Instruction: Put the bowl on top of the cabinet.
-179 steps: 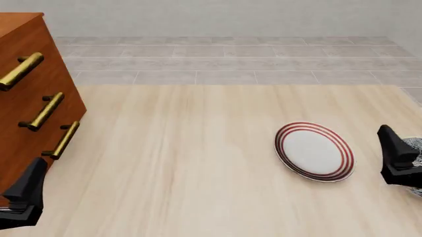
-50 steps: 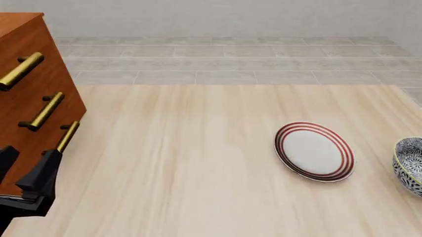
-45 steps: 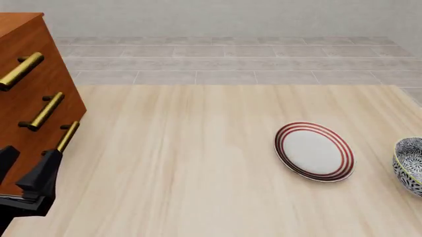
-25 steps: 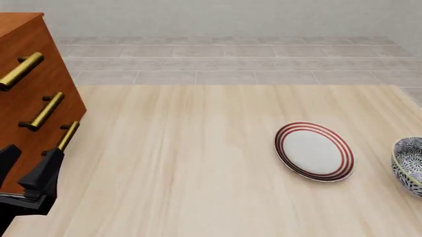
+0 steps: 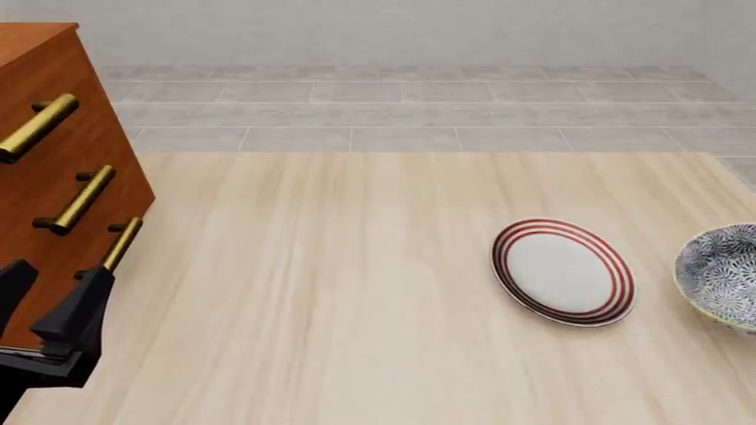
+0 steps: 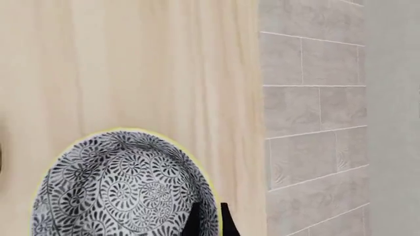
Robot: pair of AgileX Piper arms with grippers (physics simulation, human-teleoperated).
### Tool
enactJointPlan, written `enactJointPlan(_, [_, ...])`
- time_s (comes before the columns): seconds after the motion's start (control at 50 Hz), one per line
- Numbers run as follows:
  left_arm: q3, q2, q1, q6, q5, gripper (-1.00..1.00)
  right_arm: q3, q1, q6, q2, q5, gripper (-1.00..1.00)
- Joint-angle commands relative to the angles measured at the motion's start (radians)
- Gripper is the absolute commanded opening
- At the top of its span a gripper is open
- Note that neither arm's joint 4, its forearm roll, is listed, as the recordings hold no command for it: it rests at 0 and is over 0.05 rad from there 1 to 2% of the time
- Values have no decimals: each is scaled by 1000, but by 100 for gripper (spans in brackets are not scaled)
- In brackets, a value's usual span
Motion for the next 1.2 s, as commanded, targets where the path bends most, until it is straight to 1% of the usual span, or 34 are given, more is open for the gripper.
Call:
enactJointPlan(0.02, [0,-19,0,-2,17,100,-56,20,64,-65,54,-100])
enactJointPlan(0.12, [0,-34,1,-5,30,100,-90,45,118,-109,87,-100])
enactJointPlan(0.24, [0,-43,2,-6,37,100,-113,49,138,-134,105,-100])
enactJointPlan(0.32, [1,-48,3,-8,40,100,-116,66,158,-163,113,-100])
enactJointPlan(0.52, [0,-52,-1,-8,45,100,-116,89,190,-212,106,-100])
enactJointPlan(0.64, [0,-19,-16,-2,14,100,-133,120,231,-259,114,-100])
enactJointPlan(0.72, [0,-2,-26,1,-3,100,-133,136,245,-279,111,-100])
enactJointPlan(0.82, [-10,23,-51,0,-22,100,-107,211,292,-328,125,-100])
enactJointPlan(0.9, [-19,39,-71,3,-29,100,-83,238,299,-345,115,-100])
enactJointPlan(0.92, [-21,41,-75,6,-28,100,-72,261,309,-358,119,-100])
enactJointPlan(1.06, [-33,39,-92,3,-8,100,-46,339,346,-415,127,-100])
enactJointPlan(1.1, [-35,40,-93,5,-7,100,-34,366,353,-426,129,-100])
enactJointPlan(1.2, [-45,34,-105,1,8,100,-19,402,359,-447,126,-100])
